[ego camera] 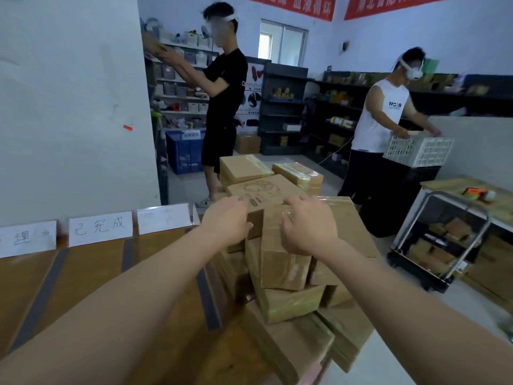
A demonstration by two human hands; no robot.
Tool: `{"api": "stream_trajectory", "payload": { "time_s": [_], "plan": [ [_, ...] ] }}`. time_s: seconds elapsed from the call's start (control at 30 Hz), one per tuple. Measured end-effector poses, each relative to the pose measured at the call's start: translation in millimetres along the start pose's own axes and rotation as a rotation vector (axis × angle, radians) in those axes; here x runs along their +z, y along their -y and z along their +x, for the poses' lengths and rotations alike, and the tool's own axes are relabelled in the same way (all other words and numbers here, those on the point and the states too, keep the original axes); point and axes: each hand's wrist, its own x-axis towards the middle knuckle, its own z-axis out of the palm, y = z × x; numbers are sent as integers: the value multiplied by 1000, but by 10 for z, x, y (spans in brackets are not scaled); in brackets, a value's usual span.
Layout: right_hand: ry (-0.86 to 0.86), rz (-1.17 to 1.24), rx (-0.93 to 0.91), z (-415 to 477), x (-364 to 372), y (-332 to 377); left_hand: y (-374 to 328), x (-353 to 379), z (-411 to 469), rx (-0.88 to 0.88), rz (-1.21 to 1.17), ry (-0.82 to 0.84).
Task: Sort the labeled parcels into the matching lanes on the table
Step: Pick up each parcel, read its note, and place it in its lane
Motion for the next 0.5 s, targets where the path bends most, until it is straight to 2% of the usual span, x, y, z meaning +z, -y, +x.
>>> {"api": "stream_trajectory", "payload": {
  "time_s": [0.1,0.23,0.43,0.5],
  "plan": [
    [75,10,39,-106,21,-188,-254,111,-65,-85,-77,44],
    [107,50,17,-219,38,-331,-448,156,-124,-229,-312,156],
    [140,333,-14,-316,26,-374,-657,217,-288,-401,-614,234],
    [164,522,29,-317,15,-379,-678,231,-344,-448,-696,240]
  ]
}}
